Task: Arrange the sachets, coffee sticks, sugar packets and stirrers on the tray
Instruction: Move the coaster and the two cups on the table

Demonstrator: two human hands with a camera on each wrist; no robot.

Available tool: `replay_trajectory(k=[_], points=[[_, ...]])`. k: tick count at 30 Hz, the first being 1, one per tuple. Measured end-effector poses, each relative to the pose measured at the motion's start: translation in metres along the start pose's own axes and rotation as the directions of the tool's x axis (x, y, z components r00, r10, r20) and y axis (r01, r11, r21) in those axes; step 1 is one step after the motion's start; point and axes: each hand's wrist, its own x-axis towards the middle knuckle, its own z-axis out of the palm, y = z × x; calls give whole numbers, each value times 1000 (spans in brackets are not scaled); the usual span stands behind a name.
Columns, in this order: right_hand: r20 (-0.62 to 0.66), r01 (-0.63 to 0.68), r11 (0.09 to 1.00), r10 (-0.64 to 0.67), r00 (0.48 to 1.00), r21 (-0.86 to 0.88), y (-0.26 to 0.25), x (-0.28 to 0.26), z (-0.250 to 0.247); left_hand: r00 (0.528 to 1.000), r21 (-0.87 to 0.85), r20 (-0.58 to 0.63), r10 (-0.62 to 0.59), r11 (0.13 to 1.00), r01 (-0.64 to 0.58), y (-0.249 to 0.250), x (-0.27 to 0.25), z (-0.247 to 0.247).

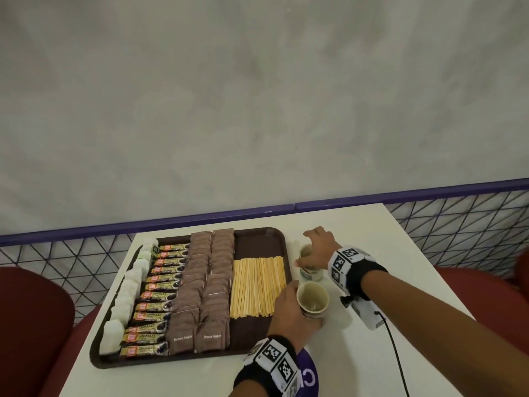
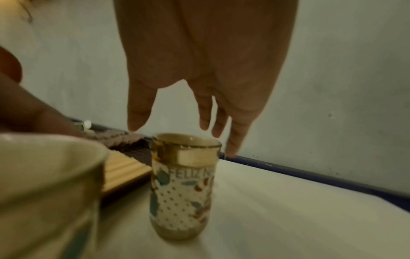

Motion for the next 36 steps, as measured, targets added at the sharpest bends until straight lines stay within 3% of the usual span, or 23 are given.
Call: replay_trajectory(k=[5,11,15,36], points=[[89,-84,996,82,993,16,10,-3,-4,999,-8,5,40,999,-40,-1,-1,-6],[-61,-90,985,100,993,151,-1,5,0,998,-38,-65,-4,999,1,6,2,-4],[-52,-48,988,56,997,146,-9,11,3,995,-22,-93,-42,999,40,14,7,-4],[16,-28,990,26,1000,141,-7,10,-2,999,64,6,-41,997,41,16,14,-13]])
